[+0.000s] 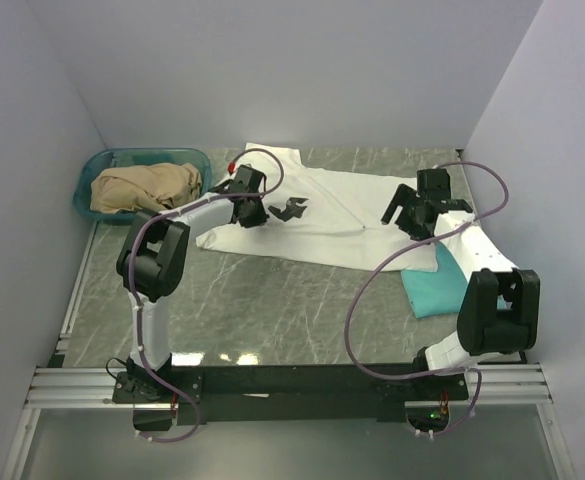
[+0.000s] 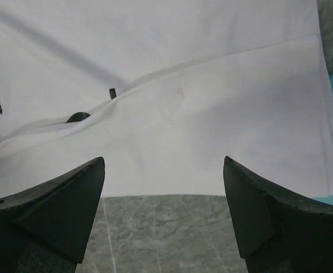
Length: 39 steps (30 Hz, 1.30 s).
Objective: Fold and stack the t-shirts
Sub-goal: Fold the tshirt
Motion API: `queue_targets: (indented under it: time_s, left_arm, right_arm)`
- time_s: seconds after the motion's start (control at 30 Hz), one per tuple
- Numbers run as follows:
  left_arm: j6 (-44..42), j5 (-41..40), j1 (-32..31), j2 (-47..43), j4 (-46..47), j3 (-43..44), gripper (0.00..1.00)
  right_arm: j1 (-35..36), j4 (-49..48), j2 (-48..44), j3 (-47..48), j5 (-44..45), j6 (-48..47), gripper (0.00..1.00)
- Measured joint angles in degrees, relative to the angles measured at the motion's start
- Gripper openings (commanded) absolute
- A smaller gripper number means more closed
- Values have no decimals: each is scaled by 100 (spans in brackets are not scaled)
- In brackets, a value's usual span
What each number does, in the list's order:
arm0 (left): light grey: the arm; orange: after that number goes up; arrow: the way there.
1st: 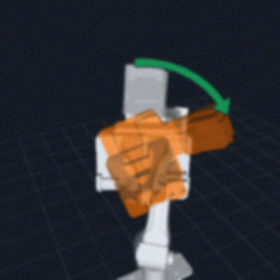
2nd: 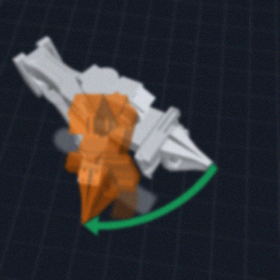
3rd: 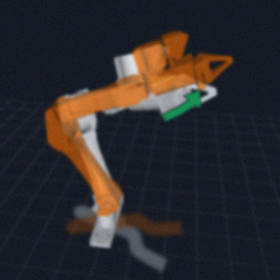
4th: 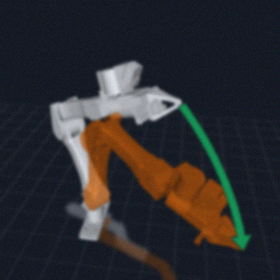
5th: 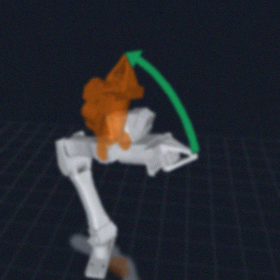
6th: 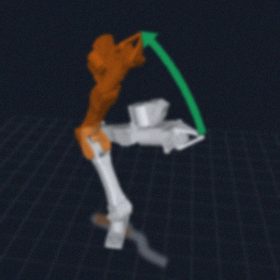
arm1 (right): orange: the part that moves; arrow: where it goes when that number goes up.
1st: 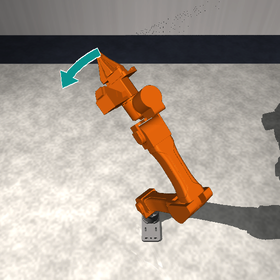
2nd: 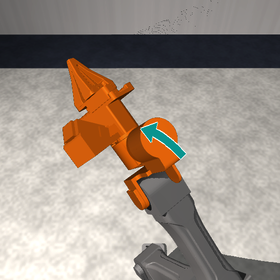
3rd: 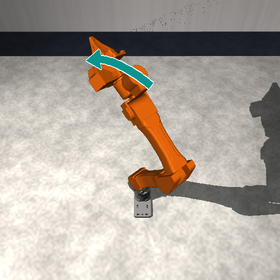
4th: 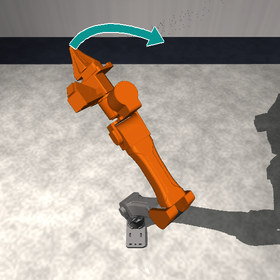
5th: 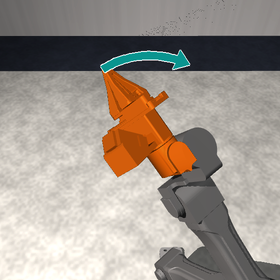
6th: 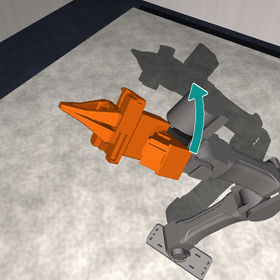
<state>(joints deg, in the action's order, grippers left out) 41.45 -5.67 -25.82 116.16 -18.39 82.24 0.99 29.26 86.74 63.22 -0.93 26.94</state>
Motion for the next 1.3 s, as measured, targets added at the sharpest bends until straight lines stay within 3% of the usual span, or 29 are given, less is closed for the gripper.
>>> queue_targets:
  time_s: [0.6,1.3]
  left_arm:
    - [-743,-262,-9,210,-90,743,1]
    - [-2321,350,-195,1602,387,2413,1]
  right_arm:
    - [-31,46,-603,-293,149,-90,91]
    - [-280,55,-625,-361,140,-131,91]
